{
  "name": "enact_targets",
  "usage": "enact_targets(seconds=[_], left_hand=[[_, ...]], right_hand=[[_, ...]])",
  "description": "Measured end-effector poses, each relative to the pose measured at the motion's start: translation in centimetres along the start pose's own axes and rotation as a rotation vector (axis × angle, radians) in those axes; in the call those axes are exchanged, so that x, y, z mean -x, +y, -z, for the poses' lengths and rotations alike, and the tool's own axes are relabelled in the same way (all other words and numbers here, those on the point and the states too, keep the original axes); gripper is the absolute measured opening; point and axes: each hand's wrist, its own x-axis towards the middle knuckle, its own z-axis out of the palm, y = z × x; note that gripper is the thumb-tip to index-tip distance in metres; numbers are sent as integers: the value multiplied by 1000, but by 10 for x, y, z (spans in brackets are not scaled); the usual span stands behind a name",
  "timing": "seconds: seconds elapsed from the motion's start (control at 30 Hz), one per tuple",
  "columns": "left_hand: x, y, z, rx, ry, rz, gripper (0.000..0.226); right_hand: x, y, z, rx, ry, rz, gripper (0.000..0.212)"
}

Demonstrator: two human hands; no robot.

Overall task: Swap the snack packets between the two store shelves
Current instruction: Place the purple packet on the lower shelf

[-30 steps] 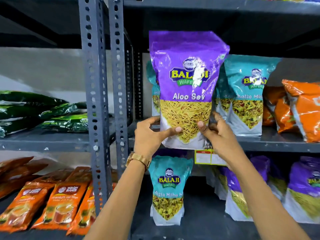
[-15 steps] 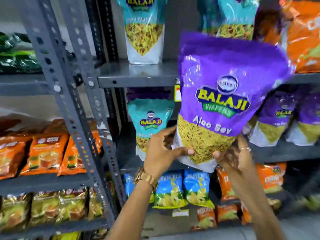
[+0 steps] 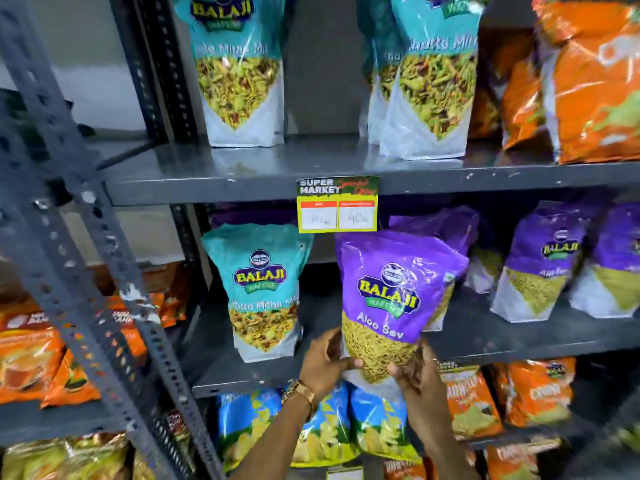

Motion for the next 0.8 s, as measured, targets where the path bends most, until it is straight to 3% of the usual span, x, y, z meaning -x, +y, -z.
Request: enact_targets(seconds=[0.07,0.17,0.4,0.5,0.57,0.63,0.67,0.77,0.8], left_hand=[[-14,-2,3,1,13,9,72],[-30,-2,9,-9,39,12,58],[-61,-16,14,1,134,-18,84],[-52,-9,11,-9,165,-16,63],[-36,-6,12,-35,224,-31,52],[-16,0,16,-76,335,-69,39],[-7,1,21,-98,403,-92,30],[10,4,38,-177,630,-184,3],[13,5,44,-200,710,-213,5]], right_hand=[[-19,7,-9,22,-9,20,113],[-38,14,-24,117,-1,64,83],[-75,26,-45,187,-11,97,102],[-79,29,-54,187,7,90,104],[-70,39,-62,242,158,54,102],[-52,38,-72,285,349,2,82],[-43,33,-80,256,360,-4,67],[-27,10,-110,48,112,17,39],[-28,5,-120,1,23,32,31]])
